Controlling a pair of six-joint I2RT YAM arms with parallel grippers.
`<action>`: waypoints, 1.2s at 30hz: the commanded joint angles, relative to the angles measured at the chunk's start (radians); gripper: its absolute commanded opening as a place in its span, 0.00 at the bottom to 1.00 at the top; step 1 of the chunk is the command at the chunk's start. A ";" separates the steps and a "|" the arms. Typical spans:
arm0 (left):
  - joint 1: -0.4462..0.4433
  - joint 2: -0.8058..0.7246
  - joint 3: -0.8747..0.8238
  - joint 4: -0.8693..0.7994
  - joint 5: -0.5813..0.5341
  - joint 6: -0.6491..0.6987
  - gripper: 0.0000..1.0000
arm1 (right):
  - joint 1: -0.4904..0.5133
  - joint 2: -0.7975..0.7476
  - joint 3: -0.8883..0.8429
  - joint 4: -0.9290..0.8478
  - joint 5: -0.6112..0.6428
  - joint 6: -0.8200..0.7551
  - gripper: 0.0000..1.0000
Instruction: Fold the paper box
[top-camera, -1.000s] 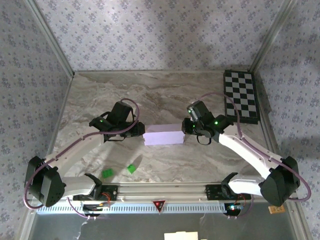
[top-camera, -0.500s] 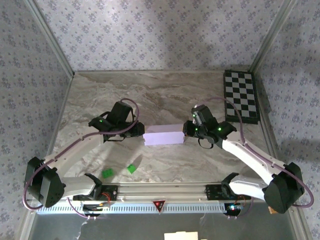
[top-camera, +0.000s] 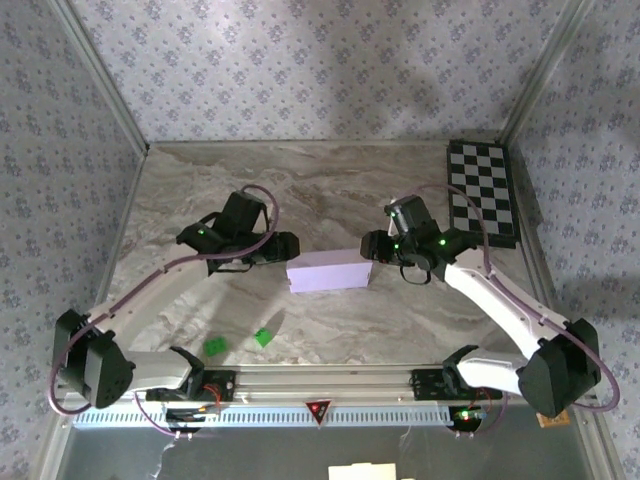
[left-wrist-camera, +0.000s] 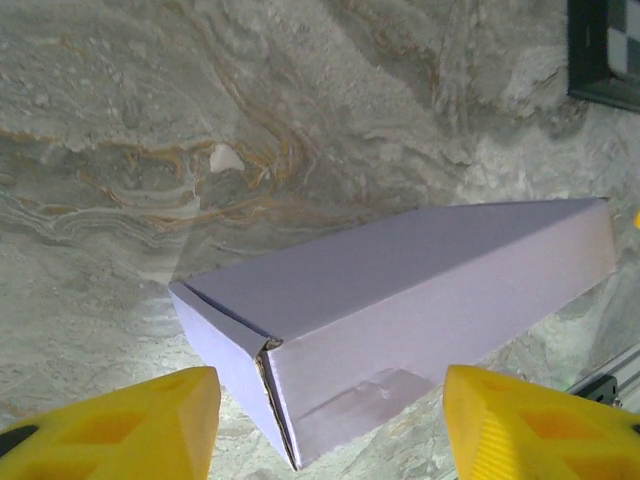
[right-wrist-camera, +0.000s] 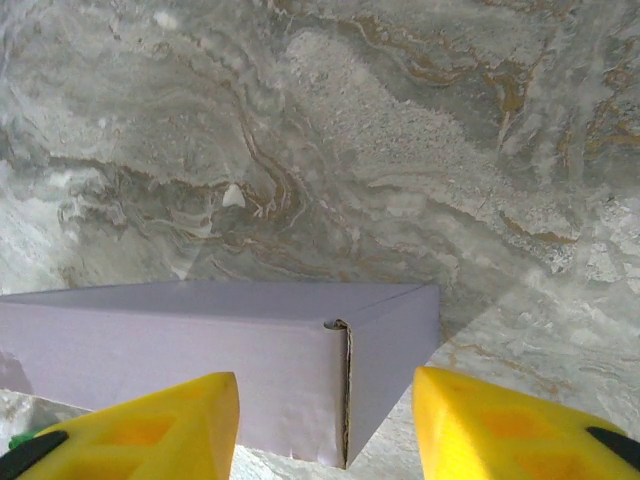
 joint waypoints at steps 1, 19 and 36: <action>0.003 0.026 -0.002 0.000 0.053 0.007 0.62 | -0.016 0.020 0.021 -0.017 -0.055 -0.031 0.51; -0.022 0.118 -0.092 -0.168 -0.029 0.147 0.39 | -0.058 0.071 -0.068 0.031 -0.126 -0.020 0.36; -0.026 0.023 0.081 -0.129 -0.043 0.092 0.56 | -0.068 0.058 0.039 0.006 -0.153 -0.046 0.43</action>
